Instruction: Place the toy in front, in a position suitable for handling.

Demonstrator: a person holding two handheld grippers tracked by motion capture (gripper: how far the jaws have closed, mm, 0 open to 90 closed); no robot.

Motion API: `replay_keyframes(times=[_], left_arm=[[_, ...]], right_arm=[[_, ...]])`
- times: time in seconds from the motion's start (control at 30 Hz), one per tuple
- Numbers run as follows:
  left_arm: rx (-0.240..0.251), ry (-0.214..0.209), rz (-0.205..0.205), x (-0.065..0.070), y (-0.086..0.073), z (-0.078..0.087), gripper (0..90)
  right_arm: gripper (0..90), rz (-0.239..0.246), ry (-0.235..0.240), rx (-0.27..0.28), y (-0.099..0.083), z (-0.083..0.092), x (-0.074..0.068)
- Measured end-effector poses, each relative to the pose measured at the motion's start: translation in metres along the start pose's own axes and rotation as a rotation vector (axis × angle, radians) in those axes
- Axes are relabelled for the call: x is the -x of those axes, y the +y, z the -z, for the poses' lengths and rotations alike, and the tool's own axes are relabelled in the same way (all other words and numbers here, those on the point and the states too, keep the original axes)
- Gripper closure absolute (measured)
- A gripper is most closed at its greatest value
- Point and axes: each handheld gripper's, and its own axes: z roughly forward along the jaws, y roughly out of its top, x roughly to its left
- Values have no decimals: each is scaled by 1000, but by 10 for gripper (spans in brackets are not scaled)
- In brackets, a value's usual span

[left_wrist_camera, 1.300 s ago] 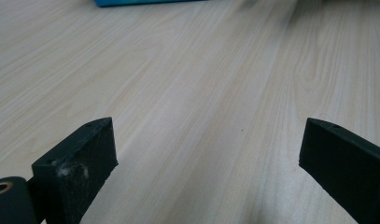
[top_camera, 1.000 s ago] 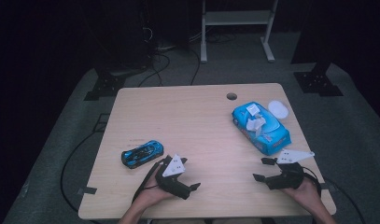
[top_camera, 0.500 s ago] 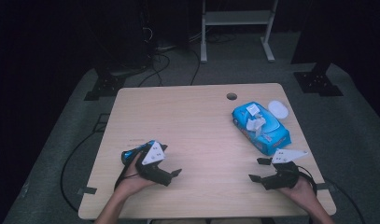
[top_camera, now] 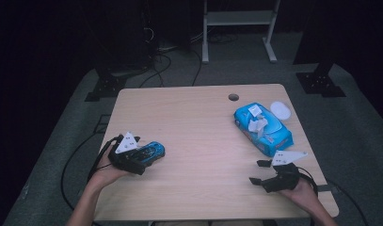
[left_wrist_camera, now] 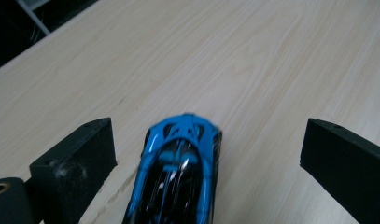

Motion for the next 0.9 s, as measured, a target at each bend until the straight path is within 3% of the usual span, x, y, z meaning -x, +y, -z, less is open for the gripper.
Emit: replay_keyframes(times=[0.33, 0.37, 0.5, 0.63, 0.77, 0.8, 0.83, 0.9], left_arm=[[-53, 13, 53, -15, -24, -5, 28], [-54, 13, 60, -17, -29, -6, 28], [-92, 7, 61, -21, -38, -11, 28], [-114, 6, 75, -23, -45, -14, 28], [-123, -2, 63, -24, -46, -18, 28], [-123, -2, 63, -24, -46, -18, 28], [-129, -11, 71, -26, -48, -20, 28], [-140, -9, 78, -28, -49, -22, 28]], right_arm=[[214, 61, 68, 18, 33, -14, -4], [208, 95, 83, 27, 49, -22, -6], [195, 166, 105, 27, 81, -39, -10], [194, 199, 137, 36, 112, -61, -11], [194, 254, 179, 47, 145, -91, -16], [194, 254, 179, 47, 145, -91, -16], [190, 289, 200, 42, 160, -110, -19], [189, 317, 214, 26, 172, -130, -23]])
